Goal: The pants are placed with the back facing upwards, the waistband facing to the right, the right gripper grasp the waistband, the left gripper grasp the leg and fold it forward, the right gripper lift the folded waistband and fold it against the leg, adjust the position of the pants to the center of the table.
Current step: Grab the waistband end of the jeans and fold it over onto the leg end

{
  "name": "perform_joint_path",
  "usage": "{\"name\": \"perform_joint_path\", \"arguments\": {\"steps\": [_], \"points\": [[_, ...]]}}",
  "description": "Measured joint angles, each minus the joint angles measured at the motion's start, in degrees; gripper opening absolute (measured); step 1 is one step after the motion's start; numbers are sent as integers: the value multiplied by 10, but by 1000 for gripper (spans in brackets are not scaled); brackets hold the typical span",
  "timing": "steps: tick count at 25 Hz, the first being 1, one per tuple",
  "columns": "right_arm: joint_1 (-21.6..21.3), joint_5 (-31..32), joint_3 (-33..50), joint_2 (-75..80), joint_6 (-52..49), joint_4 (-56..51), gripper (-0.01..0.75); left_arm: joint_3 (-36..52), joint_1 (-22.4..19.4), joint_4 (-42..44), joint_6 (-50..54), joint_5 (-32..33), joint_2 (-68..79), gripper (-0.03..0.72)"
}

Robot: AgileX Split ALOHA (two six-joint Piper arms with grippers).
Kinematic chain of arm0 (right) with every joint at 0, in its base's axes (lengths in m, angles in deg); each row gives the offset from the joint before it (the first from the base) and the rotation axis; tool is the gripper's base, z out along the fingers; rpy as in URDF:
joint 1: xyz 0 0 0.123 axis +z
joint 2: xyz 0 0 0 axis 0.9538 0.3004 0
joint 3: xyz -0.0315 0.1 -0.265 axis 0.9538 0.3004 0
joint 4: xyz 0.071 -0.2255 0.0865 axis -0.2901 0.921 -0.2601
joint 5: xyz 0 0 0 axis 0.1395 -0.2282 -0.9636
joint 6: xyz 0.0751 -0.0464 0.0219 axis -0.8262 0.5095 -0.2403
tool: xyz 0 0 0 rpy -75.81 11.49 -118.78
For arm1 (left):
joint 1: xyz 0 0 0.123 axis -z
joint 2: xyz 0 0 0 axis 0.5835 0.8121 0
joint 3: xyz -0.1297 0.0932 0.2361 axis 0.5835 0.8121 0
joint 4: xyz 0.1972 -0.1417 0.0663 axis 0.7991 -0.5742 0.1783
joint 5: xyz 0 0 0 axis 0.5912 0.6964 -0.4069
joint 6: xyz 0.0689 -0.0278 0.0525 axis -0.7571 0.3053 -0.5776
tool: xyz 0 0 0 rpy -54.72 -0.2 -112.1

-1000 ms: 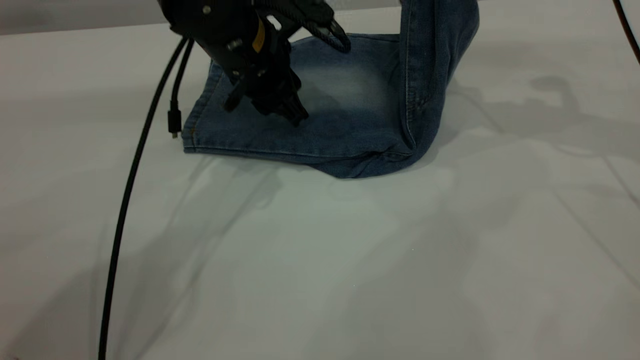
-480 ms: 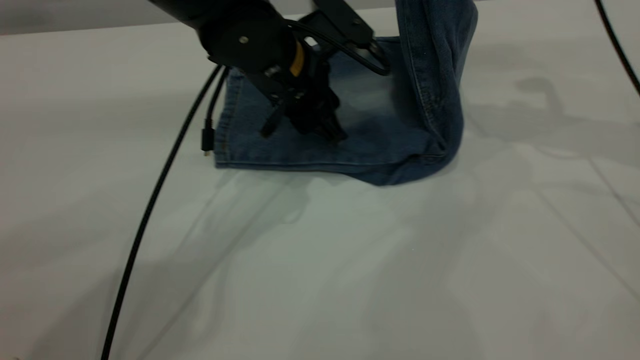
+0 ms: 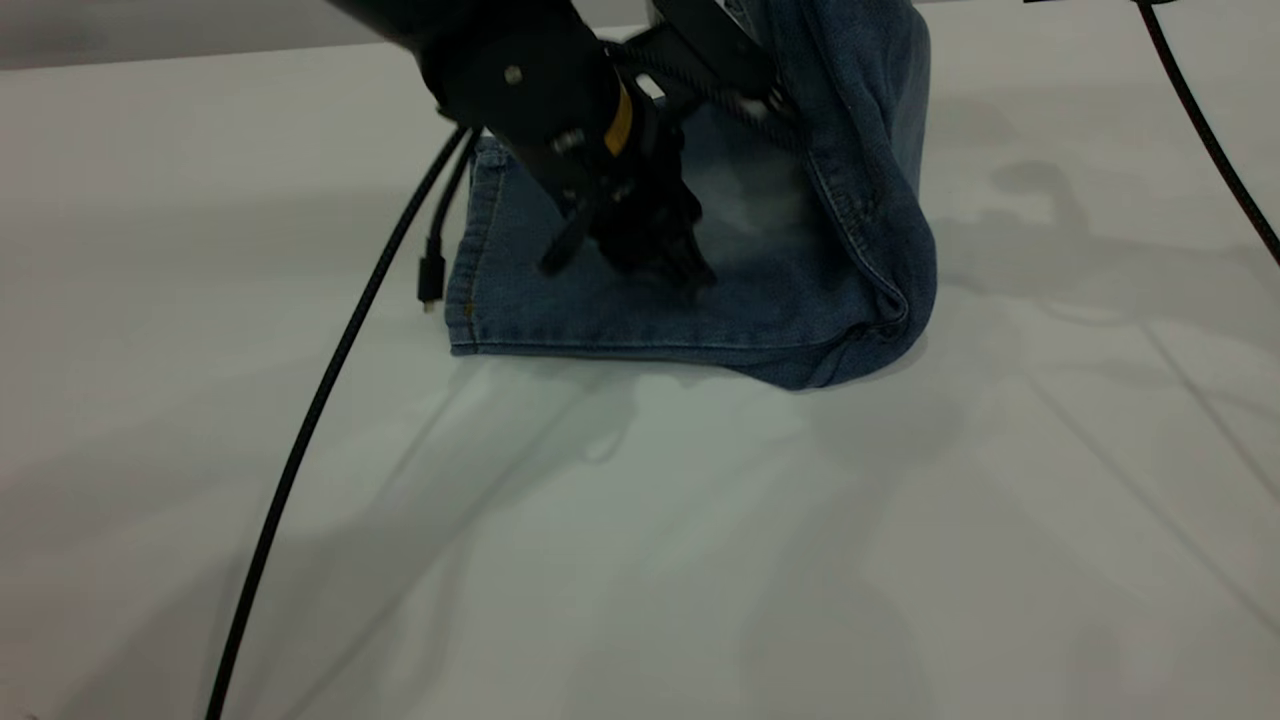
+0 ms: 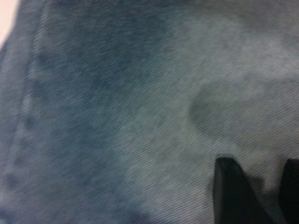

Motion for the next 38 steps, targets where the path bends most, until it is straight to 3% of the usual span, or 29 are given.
{"name": "perform_joint_path", "arguments": {"steps": [3,9,18,29,34,38], "points": [[0,1,0,0,0,0,90,0,0,5,-1,-1,-35,265],[22,-1,0,0,0,4,90,0,-40,77,6,31,-129,265],[133,-7,0,1,60,-10,90,-1,-109,116,58,75,-309,265],[270,-258,-1,1,112,-13,90,-1,-108,123,92,94,-457,239],[281,-359,-22,1,106,-13,90,-1,-107,122,91,95,-455,239],[280,-369,-51,1,74,-12,90,-1,-107,122,90,94,-455,239]]}}
